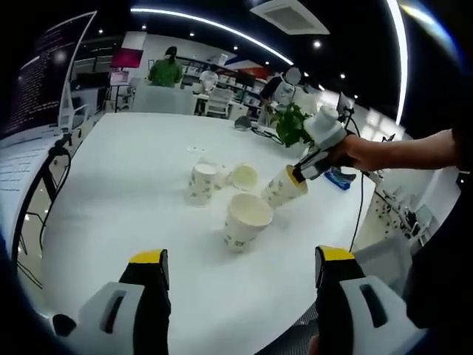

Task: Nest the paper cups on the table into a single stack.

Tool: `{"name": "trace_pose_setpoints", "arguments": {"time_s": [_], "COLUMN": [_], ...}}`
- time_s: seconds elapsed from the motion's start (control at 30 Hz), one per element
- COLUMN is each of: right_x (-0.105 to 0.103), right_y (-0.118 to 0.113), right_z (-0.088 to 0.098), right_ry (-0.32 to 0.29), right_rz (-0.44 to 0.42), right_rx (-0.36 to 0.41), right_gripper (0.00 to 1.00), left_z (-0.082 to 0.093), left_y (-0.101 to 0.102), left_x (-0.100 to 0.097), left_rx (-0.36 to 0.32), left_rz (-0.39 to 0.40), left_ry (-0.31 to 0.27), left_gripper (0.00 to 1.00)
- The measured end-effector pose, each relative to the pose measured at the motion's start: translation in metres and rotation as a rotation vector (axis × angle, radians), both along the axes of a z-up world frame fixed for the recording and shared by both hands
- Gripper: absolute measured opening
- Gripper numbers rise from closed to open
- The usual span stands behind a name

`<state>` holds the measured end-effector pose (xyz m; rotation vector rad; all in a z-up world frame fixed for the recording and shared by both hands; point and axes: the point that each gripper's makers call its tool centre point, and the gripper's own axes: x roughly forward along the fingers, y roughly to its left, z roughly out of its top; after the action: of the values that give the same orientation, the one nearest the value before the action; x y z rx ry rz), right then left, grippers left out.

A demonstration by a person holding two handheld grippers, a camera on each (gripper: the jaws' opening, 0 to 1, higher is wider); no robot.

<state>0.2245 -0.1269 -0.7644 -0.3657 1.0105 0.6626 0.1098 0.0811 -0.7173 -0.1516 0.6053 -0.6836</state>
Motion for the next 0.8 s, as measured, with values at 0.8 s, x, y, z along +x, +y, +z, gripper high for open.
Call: {"name": "trace_pose_setpoints", "arguments": {"time_s": [0.8], "right_x": [-0.001], "right_y": [0.063], "right_z": [0.041], "right_ry": [-0.041], "right_rz": [0.23], "right_rx": [-0.006], "right_gripper": [0.0], "left_z": [0.001], "left_y": [0.004], "left_x": [-0.002], "left_rx": [0.004], "left_rz": [0.013], "left_ry": [-0.005], "left_gripper": [0.8]}}
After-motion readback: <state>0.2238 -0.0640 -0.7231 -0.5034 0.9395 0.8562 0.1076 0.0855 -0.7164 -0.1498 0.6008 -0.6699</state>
